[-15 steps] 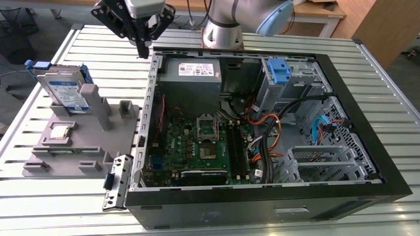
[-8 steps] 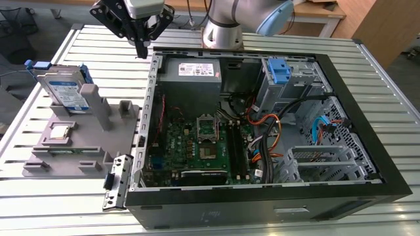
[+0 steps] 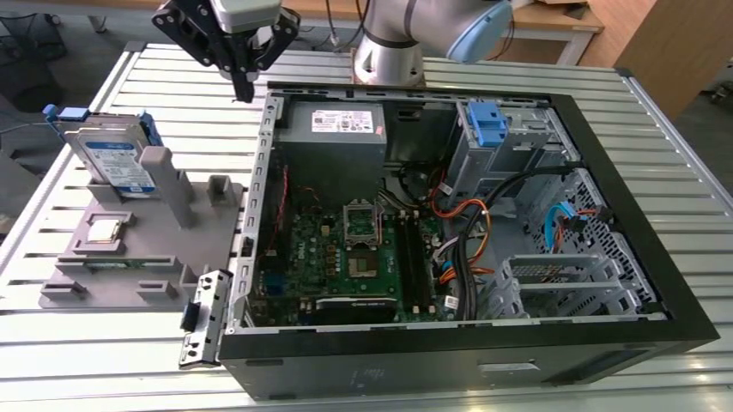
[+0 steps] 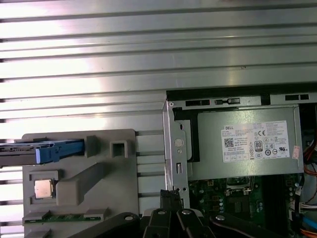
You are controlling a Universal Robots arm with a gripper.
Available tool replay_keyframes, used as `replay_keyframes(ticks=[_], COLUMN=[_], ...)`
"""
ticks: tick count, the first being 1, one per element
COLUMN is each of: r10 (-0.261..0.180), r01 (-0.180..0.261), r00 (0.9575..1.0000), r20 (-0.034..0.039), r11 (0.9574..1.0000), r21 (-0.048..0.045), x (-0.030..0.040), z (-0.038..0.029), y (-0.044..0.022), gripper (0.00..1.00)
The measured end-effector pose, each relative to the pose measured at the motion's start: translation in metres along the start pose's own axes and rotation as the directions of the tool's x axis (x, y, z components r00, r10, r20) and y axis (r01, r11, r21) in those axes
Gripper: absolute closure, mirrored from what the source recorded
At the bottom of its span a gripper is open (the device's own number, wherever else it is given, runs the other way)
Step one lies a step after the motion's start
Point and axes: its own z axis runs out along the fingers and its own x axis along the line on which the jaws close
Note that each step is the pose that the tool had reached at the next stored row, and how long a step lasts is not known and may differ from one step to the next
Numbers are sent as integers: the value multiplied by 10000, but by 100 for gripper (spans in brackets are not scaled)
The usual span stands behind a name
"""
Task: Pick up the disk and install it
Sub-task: 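Reach for the disk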
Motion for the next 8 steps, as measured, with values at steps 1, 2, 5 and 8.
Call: replay_keyframes(ticks=[1, 2, 5, 8], r10=[0, 0, 1, 1], r01=[0, 0, -1, -1], r00=[10000, 10000, 10000, 10000], r20=[0, 0, 1, 0], r11=[10000, 10000, 10000, 10000], r21=[0, -1, -1, 0], x=[11, 22, 54, 90], z=[1, 2, 7, 13], y=[-1, -2, -4, -7], gripper=[89, 89, 89, 89])
